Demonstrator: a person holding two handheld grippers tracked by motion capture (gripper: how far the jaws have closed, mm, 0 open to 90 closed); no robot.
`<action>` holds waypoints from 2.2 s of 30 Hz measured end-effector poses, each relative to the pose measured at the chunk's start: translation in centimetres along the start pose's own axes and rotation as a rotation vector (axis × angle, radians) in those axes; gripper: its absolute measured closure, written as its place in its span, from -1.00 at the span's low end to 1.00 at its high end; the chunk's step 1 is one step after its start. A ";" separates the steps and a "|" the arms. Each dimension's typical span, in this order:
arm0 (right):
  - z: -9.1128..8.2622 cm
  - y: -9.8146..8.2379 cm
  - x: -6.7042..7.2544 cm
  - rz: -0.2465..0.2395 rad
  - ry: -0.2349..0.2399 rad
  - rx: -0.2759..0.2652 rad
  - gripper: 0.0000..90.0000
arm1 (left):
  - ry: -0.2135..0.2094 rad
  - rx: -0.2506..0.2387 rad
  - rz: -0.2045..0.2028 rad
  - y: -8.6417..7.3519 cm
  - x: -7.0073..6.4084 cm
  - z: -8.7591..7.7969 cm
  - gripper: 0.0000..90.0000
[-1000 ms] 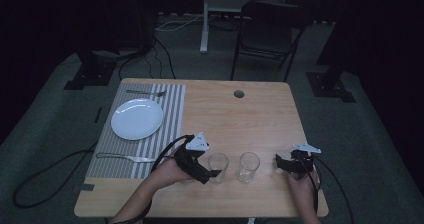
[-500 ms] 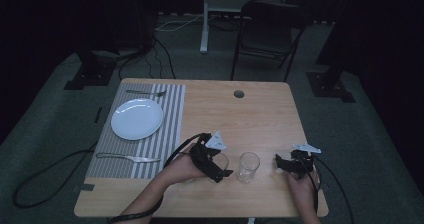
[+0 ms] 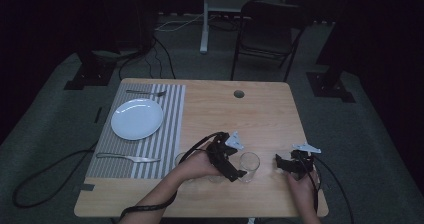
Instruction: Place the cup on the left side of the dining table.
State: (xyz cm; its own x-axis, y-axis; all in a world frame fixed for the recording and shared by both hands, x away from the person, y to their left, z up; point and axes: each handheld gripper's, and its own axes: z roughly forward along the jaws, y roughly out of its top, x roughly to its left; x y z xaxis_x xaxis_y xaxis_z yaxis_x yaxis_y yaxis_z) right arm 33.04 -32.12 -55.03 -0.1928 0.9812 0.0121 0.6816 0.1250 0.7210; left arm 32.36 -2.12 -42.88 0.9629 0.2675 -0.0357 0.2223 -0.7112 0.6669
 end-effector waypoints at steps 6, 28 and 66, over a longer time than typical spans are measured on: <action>0.0 0.0 0.0 0.000 0.000 0.000 -0.73 | 0.005 0.056 0.024 0.9 0.0 1.4 -0.95; 0.0 0.0 0.0 0.000 0.000 0.000 -0.73 | 0.039 0.217 0.047 3.3 -0.5 4.4 -0.68; 0.0 0.0 0.0 0.000 0.000 0.000 -0.73 | 0.094 0.242 0.034 5.3 0.9 3.5 -0.36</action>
State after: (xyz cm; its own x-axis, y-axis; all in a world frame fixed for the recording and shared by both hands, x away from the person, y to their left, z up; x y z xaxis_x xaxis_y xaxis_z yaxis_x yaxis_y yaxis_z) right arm 33.04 -32.12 -55.02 -0.1930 0.9811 0.0121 0.6818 0.1252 0.7207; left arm 34.98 -7.92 -41.96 0.9545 0.2922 0.0601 0.2315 -0.8525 0.4686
